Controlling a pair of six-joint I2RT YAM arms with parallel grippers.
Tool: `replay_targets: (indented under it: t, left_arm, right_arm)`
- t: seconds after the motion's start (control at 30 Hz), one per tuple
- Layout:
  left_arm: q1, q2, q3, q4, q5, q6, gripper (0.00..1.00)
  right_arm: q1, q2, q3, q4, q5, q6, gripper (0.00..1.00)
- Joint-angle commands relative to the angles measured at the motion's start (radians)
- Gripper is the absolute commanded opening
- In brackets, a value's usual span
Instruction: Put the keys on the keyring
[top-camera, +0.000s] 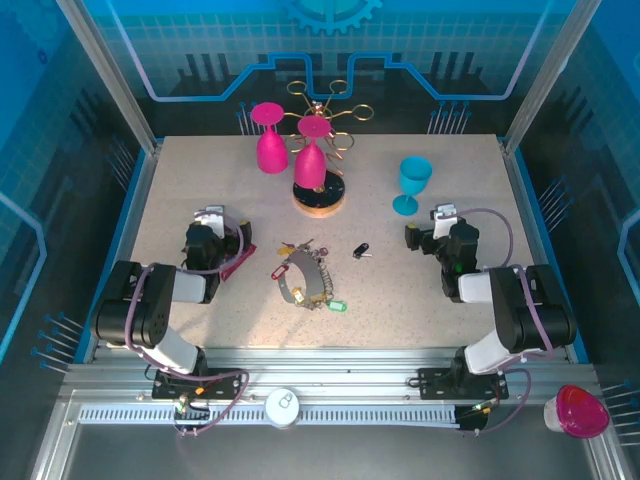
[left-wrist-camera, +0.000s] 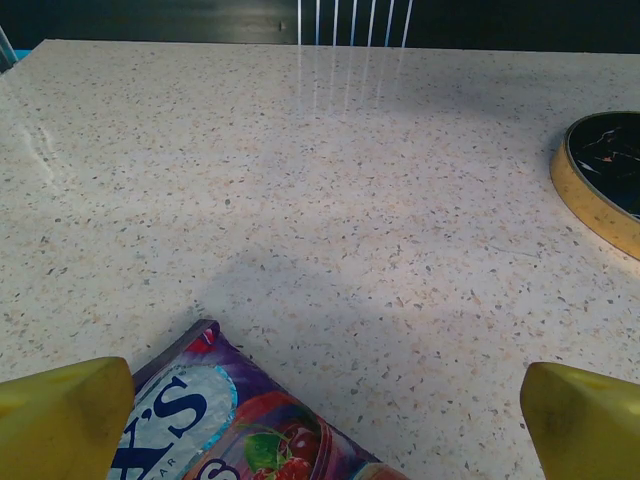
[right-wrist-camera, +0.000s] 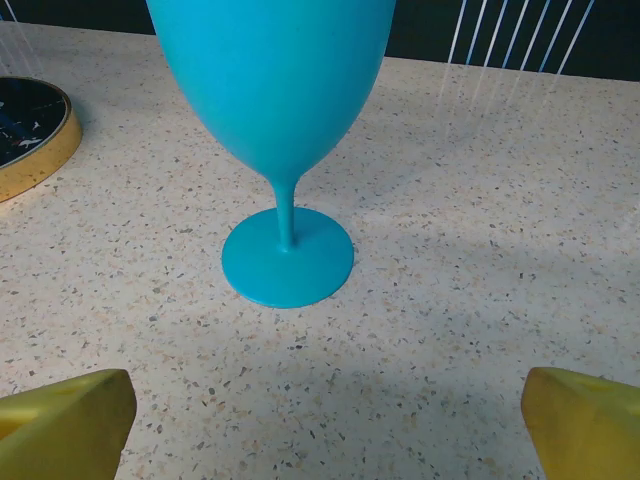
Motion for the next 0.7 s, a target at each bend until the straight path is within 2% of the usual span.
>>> replay_targets:
  t: [0.0, 0.67]
  left_arm:
    - [0.003, -0.018, 0.008, -0.002, 0.025, -0.015, 0.99]
    - [0.005, -0.018, 0.011, -0.006, 0.033, -0.018, 0.99]
  right_arm:
    - [0.009, 0.003, 0.016, 0.007, -0.004, -0.009, 1.00]
    - [0.006, 0.003, 0.016, 0.005, -0.008, -0.009, 1.00]
